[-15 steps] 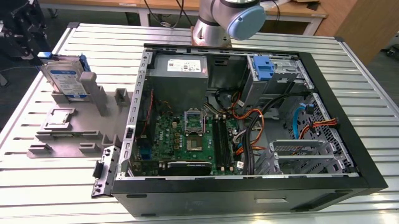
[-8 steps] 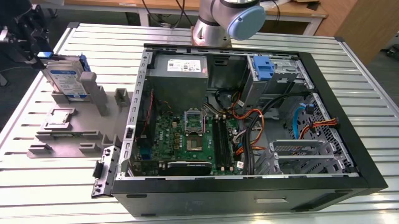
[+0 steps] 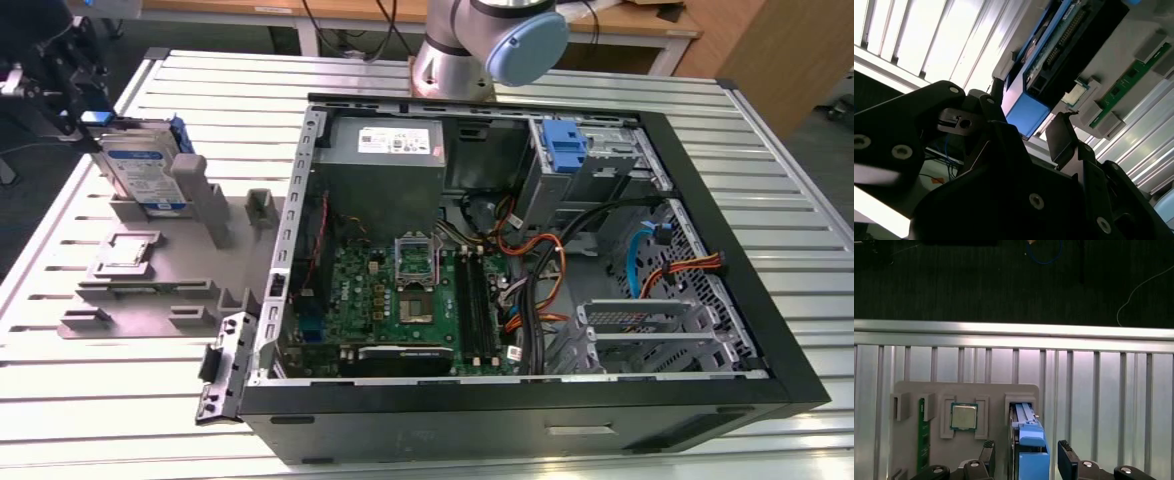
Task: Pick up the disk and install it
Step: 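Pick up the disk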
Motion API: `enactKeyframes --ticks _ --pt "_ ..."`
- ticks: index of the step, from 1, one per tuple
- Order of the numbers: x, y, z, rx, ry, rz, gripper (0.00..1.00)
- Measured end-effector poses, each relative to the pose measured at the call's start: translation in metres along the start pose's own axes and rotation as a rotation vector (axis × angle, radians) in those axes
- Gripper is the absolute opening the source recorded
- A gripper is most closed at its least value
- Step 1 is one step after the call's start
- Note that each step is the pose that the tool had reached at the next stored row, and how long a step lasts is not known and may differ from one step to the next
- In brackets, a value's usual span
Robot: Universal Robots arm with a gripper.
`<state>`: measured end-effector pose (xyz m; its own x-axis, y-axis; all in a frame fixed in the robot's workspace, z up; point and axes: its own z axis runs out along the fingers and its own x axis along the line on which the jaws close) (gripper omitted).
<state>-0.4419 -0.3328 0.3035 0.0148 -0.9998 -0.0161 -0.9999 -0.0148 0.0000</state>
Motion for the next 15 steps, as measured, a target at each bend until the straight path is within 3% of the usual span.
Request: enactKeyframes --ticks 15 --pt "-0.0015 0.0 0.0039 0.0001 -0.0007 -0.003 0.61"
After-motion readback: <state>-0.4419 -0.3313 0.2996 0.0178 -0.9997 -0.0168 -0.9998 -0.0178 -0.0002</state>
